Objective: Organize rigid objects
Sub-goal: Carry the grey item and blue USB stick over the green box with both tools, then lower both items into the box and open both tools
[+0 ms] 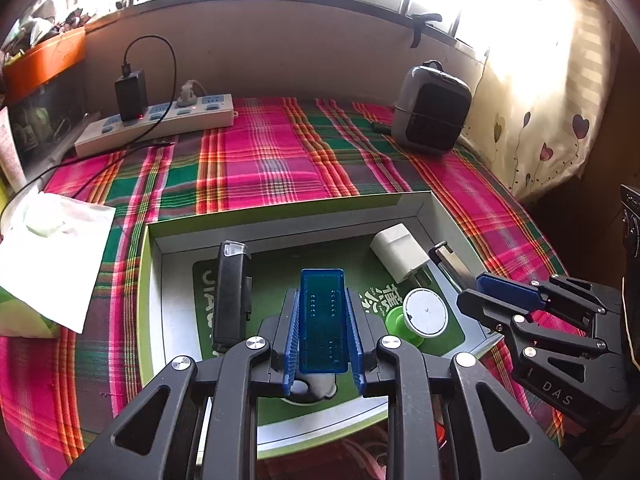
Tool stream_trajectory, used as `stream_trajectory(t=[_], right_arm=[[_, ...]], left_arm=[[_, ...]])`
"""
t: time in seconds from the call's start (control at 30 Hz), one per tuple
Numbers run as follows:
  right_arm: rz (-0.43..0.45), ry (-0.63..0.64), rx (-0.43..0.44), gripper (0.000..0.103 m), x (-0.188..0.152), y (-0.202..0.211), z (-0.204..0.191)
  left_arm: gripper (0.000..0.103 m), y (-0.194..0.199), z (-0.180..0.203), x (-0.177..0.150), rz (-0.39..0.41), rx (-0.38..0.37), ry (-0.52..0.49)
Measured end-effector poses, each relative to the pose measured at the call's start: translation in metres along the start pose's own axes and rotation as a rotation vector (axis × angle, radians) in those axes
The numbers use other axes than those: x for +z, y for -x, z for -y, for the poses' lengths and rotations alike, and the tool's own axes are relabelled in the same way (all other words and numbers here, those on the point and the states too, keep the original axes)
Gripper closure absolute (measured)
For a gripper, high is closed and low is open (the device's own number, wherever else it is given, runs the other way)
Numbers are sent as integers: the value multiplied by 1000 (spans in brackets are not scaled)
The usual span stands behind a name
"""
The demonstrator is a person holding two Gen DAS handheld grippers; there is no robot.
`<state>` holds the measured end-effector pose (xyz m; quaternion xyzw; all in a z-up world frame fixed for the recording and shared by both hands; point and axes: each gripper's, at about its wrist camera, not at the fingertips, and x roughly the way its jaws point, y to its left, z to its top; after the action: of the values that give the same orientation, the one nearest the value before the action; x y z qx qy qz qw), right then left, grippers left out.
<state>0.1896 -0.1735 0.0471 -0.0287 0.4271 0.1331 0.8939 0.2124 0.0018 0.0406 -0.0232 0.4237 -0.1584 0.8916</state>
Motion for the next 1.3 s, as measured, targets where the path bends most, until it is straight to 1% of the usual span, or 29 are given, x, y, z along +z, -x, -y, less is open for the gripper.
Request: stream_trajectory(t=[0.17,0.3,0.5,0.83,1.3], right_arm=[[-15,-5,1,79,2,-9,0],[-20,-6,0,79,4,-14,1],[-25,-6,3,79,3,-19,1],[-17,0,0,79,4,-22,1],[-9,-4,-5,79,4,-22,1]], left_arm=[[82,-12,2,3,-16,-2,-8],[82,-19,4,3,-25,20,-27],[82,-27,3,3,-39,21,-26],[82,-35,3,0,-59,25,-24],[81,-34,2,0,-61,14,-8]])
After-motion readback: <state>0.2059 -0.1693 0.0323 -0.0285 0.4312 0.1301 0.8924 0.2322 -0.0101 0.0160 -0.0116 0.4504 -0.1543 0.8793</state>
